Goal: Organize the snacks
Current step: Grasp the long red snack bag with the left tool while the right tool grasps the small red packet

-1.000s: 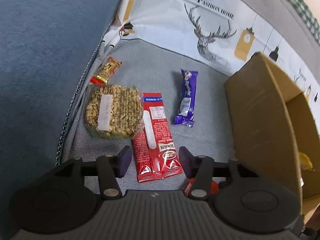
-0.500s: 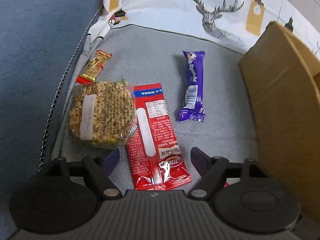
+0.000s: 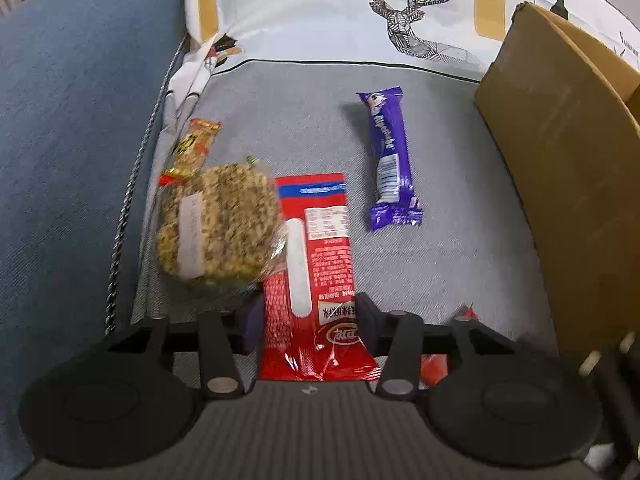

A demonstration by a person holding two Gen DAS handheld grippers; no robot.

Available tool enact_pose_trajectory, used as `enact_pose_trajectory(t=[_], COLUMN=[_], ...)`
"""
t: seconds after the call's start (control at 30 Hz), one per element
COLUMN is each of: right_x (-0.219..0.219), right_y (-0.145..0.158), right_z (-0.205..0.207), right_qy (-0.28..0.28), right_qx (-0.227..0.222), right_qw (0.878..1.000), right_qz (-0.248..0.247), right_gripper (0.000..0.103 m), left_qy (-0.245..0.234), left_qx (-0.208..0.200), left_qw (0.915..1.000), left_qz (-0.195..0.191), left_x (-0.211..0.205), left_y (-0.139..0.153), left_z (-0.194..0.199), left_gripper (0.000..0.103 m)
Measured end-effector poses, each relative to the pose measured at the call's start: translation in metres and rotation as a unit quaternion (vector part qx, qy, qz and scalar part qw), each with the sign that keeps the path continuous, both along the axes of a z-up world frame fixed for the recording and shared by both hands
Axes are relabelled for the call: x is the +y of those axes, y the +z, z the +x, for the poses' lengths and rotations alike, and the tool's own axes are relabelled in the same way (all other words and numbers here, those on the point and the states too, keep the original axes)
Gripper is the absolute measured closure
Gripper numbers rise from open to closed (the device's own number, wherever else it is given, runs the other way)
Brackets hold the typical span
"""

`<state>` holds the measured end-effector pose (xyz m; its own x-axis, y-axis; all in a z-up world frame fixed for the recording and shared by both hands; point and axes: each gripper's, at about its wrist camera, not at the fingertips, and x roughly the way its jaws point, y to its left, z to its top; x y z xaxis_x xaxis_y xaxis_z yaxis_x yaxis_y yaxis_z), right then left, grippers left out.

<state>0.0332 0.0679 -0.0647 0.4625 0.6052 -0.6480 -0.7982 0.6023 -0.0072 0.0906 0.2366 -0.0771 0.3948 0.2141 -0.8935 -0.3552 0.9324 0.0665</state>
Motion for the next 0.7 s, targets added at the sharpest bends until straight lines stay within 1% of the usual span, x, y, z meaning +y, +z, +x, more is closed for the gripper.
enact_pose_trajectory(t=[0.03, 0.13, 0.2, 0.3, 0.33, 0.37, 0.4, 0.43, 0.5, 0.57, 0.63, 0.7], right_x=[0.001, 0.007, 0.009, 0.008, 0.007, 0.005, 0.003, 0.001, 0.000, -0.002, -0.001, -0.001], right_y=[-0.002, -0.011, -0.018, -0.019, -0.019, -0.020, -0.021, -0.020, -0.018, -0.017, -0.016, -0.016], right_z=[0.000, -0.002, 0.000, 0.003, 0.006, 0.011, 0.015, 0.016, 0.013, 0.012, 0.009, 0.007], right_qy=[-0.008, -0.016, -0.016, -0.019, -0.020, -0.020, -0.019, -0.020, -0.007, 0.000, 0.004, 0.006], right_qx=[-0.008, -0.035, -0.026, -0.010, 0.004, 0.036, 0.062, 0.073, 0.084, 0.104, 0.104, 0.097], right_qw=[1.000, 0.998, 0.997, 0.998, 0.998, 0.998, 0.998, 0.997, 0.996, 0.995, 0.995, 0.995], right_qz=[-0.009, -0.053, -0.068, -0.061, -0.055, -0.040, -0.025, -0.014, -0.004, 0.009, 0.007, 0.002], right_gripper=[0.028, 0.028, 0.028, 0.028, 0.030, 0.032, 0.040, 0.048, 0.054, 0.054, 0.053, 0.052], left_qy=[0.003, 0.010, 0.011, -0.002, -0.010, -0.015, -0.018, -0.021, -0.025, -0.021, -0.017, -0.017], left_qx=[0.000, -0.003, -0.004, 0.008, 0.013, 0.015, 0.017, 0.019, 0.023, 0.022, 0.022, 0.028], left_qw=[1.0000, 0.9994, 0.9985, 0.9968, 0.9965, 0.9964, 0.9963, 0.9962, 0.9963, 0.9970, 0.9976, 0.9980], left_qz=[-0.006, -0.033, -0.053, -0.079, -0.082, -0.082, -0.082, -0.082, -0.079, -0.071, -0.063, -0.054], left_x=[0.003, 0.013, 0.019, 0.023, 0.022, 0.021, 0.020, 0.019, 0.017, 0.017, 0.016, 0.015], left_y=[0.001, 0.008, 0.011, 0.011, 0.011, 0.012, 0.012, 0.012, 0.012, 0.013, 0.012, 0.010], left_z=[-0.003, -0.017, -0.026, -0.038, -0.041, -0.043, -0.045, -0.046, -0.047, -0.047, -0.046, -0.042], left_gripper=[0.056, 0.057, 0.057, 0.057, 0.057, 0.057, 0.056, 0.056, 0.053, 0.047, 0.039, 0.038])
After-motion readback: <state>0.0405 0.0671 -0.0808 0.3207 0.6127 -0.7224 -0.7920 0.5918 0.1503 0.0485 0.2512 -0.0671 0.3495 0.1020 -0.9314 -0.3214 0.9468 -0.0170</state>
